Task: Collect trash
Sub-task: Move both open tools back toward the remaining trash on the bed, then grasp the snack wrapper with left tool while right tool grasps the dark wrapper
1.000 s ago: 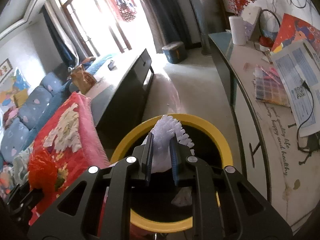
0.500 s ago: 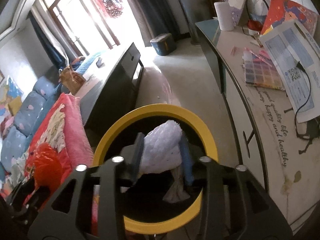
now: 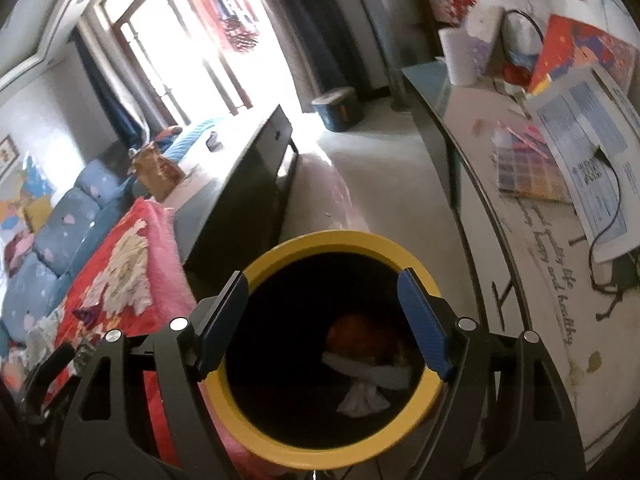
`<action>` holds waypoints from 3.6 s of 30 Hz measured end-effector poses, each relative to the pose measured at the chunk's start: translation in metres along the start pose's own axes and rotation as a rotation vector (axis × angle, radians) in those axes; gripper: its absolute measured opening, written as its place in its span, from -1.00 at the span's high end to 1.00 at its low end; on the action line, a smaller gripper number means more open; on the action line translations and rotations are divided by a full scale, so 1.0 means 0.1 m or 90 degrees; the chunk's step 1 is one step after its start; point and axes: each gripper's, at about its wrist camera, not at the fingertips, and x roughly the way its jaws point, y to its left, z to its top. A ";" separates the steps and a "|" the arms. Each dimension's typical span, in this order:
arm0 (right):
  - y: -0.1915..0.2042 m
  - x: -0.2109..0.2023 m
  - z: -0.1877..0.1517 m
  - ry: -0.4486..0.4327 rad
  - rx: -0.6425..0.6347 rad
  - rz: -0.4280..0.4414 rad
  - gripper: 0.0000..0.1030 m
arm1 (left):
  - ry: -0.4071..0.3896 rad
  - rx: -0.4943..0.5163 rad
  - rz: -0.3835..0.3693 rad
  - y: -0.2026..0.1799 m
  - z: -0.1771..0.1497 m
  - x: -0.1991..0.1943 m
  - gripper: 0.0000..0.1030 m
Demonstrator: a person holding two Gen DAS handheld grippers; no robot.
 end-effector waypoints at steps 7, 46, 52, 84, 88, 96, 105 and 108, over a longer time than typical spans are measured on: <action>0.29 -0.12 -0.01 -0.012 -0.034 0.032 -0.40 | -0.029 -0.037 0.019 0.25 0.02 -0.22 -0.81; 1.78 -0.26 -0.61 0.047 -0.249 0.185 -0.47 | -0.085 -0.210 0.170 1.59 -0.25 -1.03 -0.81; 1.98 -0.18 -0.71 0.062 -0.278 0.201 -0.47 | -0.075 -0.222 0.185 1.72 -0.33 -1.08 -0.81; 2.41 0.57 -1.30 0.220 -0.423 0.250 0.53 | 0.115 -0.268 0.136 1.78 -0.99 -0.56 -0.14; 2.35 0.54 -1.27 0.217 -0.403 0.251 0.57 | 0.114 -0.266 0.148 1.80 -1.00 -0.57 0.07; 2.26 0.43 -1.21 0.209 -0.380 0.257 0.58 | 0.097 -0.271 0.147 1.83 -0.97 -0.62 0.20; 2.15 0.27 -1.06 0.188 -0.361 0.263 0.58 | 0.034 -0.264 0.134 1.78 -0.76 -0.87 0.21; 2.13 0.23 -1.02 0.182 -0.356 0.264 0.58 | 0.014 -0.243 0.119 1.67 -0.69 -0.94 0.21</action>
